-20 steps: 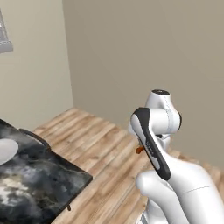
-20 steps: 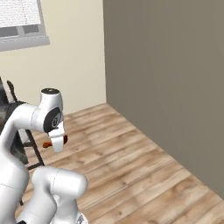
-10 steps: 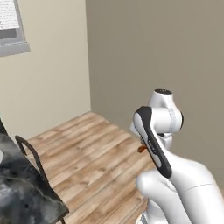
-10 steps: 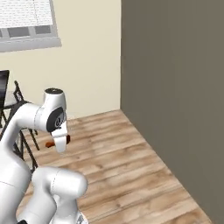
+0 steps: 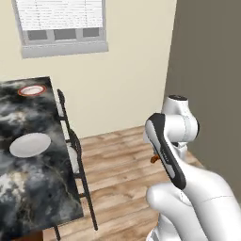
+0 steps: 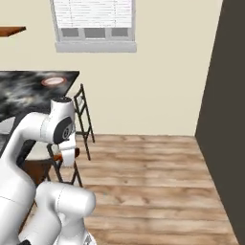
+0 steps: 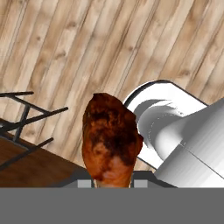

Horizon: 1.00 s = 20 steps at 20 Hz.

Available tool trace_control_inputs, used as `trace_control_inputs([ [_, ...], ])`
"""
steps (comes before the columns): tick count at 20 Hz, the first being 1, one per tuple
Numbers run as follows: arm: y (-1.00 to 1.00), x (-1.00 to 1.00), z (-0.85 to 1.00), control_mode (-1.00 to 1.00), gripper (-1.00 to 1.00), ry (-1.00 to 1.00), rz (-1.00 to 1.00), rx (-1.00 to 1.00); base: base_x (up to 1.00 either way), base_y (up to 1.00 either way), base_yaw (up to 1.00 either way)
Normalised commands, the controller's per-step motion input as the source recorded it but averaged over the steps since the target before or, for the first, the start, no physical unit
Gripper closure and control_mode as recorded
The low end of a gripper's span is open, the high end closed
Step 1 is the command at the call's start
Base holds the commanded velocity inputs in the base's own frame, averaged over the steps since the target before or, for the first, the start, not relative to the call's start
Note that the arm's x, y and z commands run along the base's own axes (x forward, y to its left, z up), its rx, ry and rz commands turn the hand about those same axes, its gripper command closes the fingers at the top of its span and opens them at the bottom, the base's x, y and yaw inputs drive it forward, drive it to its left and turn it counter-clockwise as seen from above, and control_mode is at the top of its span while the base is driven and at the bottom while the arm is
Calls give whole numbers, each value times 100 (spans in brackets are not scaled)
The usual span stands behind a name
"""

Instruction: Take the chicken drumsticks from the pan and place one on each plate on the dining counter.

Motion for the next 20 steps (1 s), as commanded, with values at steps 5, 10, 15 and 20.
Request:
trace_control_inputs([
  [5, 0, 0, 0, 100, 100, 0, 0, 0, 51, -12, 79],
  [10, 0, 0, 0, 100, 100, 0, 0, 0, 58, -12, 76],
  [15, 0, 0, 0, 100, 100, 0, 0, 0, 61, -14, 73],
  [20, 0, 0, 0, 100, 100, 0, 0, 0, 69, -27, 45],
])
